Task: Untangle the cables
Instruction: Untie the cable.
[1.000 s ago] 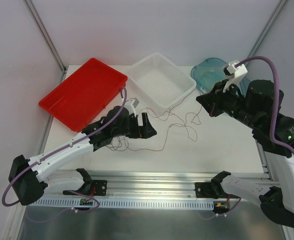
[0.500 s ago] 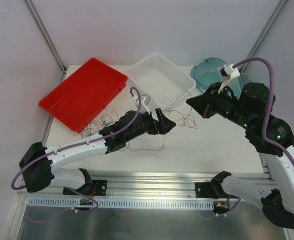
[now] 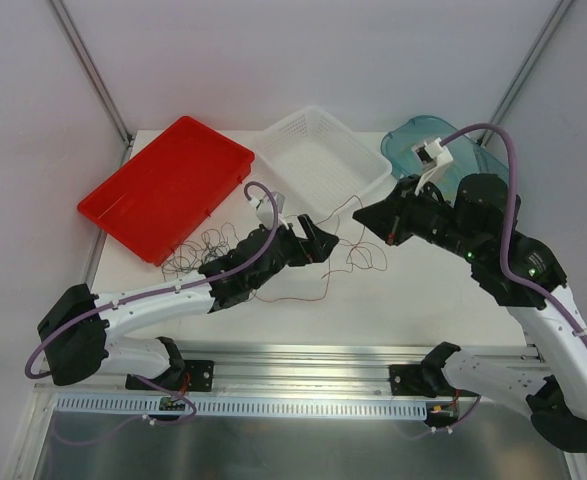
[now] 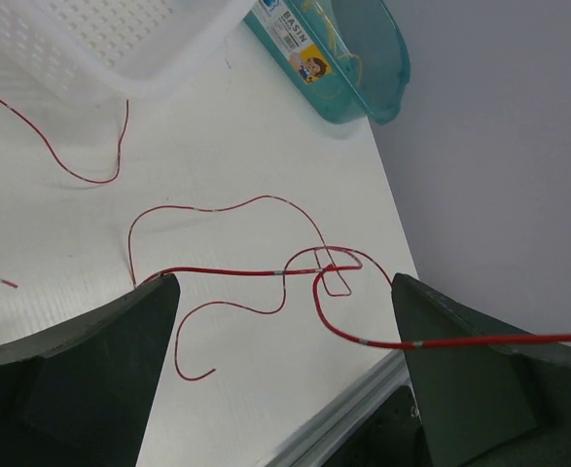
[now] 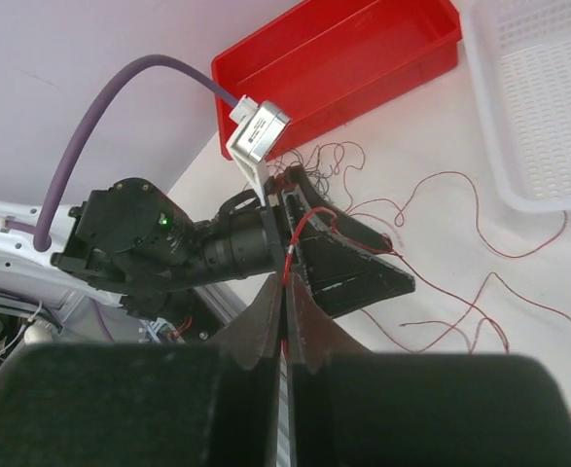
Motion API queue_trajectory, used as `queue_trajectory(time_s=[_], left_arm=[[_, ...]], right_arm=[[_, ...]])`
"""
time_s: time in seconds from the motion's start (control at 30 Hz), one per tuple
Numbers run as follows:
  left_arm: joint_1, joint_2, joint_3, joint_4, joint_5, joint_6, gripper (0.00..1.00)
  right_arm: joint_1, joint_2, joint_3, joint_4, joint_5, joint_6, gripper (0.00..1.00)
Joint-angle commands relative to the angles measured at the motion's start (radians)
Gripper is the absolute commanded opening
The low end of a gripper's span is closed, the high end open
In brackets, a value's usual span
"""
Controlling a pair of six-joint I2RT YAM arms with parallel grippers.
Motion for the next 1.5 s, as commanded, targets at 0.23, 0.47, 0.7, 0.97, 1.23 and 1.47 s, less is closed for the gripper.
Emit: queue_trajectory(time_s=[0.23, 0.47, 0.7, 0.97, 1.23, 1.47], left_arm=[[-0.002, -0.019, 0.008, 0.095, -0.165, -0.071, 0.9], [-0.002, -0.003, 0.014, -0.008, -0.271, -0.157, 0.8], [0.006, 0.02, 0.017, -0.117, -0.305, -0.168, 0.74], [0.077, -0.006, -0.101, -0.192, -0.219, -0.212, 0.79], [0.276, -0.053, -0.182, -0.284, 0.046, -0.14, 0.87], [0.282, -0.059, -0.144, -0.272, 0.219, 0.053, 0.87]], right_arm=[[0.192, 0.029, -0.027, 0.135, 0.125, 0.055, 0.01], [0.27, 0.063, -0.01, 0.154, 0.138, 0.06, 0.01], [0.295, 0.071, 0.03, 0.12, 0.173, 0.034, 0.01], [0.292, 0.091, 0.188, -0.007, 0.327, -0.074, 0.01], [0.206, 0.158, 0.364, -0.105, 0.367, -0.123, 0.01], [0.168, 0.164, 0.36, -0.089, 0.338, -0.125, 0.01]])
